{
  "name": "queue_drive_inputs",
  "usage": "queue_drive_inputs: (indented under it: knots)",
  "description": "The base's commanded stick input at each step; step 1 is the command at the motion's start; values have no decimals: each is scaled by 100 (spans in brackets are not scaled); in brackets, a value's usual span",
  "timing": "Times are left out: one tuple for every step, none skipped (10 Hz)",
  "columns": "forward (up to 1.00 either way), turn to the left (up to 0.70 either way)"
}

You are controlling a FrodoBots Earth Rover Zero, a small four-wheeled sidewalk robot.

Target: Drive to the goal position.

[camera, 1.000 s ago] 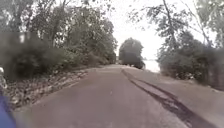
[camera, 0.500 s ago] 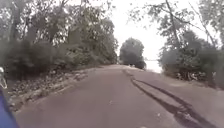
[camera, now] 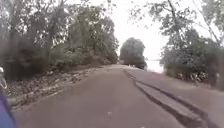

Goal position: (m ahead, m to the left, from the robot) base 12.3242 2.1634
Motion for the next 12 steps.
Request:
queue_drive_inputs:
  knots:
    - [70,-1]
    - [70,-1]
    - [70,-1]
    - [70,-1]
    - [70,-1]
    - [70,-1]
    - [70,-1]
    - [70,-1]
    - [70,-1]
    - [70,-1]
    - [70,-1]
    - [70,-1]
